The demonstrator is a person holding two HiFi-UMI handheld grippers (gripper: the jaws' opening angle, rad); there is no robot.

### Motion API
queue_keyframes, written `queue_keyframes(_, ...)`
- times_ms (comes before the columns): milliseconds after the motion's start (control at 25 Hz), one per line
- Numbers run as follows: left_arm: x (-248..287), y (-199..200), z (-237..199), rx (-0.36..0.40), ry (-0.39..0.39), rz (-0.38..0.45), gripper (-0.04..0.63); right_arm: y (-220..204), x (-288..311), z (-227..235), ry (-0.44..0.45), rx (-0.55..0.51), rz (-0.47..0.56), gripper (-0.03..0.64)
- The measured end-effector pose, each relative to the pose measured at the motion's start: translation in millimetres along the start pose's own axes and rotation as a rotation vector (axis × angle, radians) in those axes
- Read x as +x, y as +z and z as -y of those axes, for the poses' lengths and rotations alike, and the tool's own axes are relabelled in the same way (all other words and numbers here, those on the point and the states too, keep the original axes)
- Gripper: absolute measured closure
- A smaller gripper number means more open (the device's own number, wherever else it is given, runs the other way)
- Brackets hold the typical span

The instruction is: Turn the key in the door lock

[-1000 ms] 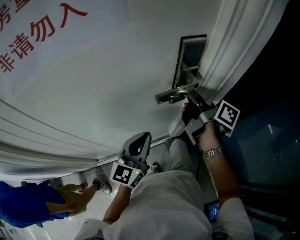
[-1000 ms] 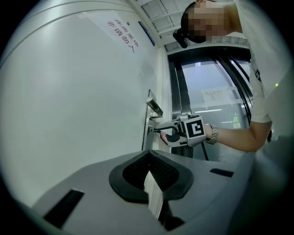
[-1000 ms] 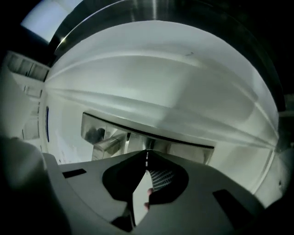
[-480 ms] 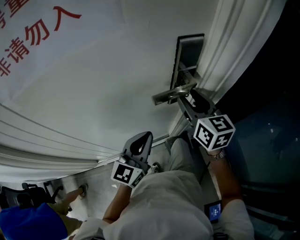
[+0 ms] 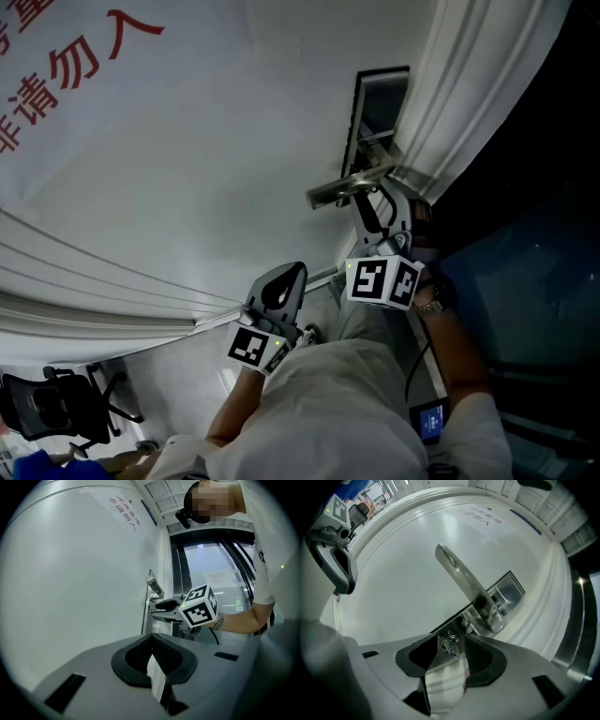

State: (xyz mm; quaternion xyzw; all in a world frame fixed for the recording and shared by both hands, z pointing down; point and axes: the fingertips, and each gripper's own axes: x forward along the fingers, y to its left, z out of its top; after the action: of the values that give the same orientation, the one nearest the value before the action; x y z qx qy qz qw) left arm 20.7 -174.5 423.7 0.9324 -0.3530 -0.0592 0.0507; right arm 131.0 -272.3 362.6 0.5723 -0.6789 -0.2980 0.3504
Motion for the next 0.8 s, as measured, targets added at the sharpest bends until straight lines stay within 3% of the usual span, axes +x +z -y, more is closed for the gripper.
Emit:
queue_keyframes(120,-3.7,-0.5,-4.2,-0.001,0.013,-0.001,0.592,-5.5,4.2,1.6,-0.002,0.042,-0.012,0.447)
queue_keyframes(160,-5.0,-1.4,-5.5,0.0,0.017,-0.005,0.591,-6.0,4.6,3.1,-0.005,0.064,-0.01,0.496)
queue_keyframes(360,-7.1,-1.6,-8.7,0.0,0.022,-0.002,0.592,-3.2,5.1,5.5,-0.016,0.143,0.01,0.557)
queue_keyframes(440,-6.6,-1.2,-9.0,0.0,0.024,-0.003,0.592,-4.1,5.8,8.1,-0.014,0.227,0.012,0.601)
queue_keyframes(640,-7.9,-7.6,-11.2,-0.006,0.027,-0.033,0.592,-6.4,7.4,14.3,0.06,0.586,0.041,0.603)
queue_keyframes(800,-6.3,-4.8,-10.0,-0.001,0.014,-0.015,0.592,-13.8,8.9,19.1,0.173,1.037,0.057,0.603)
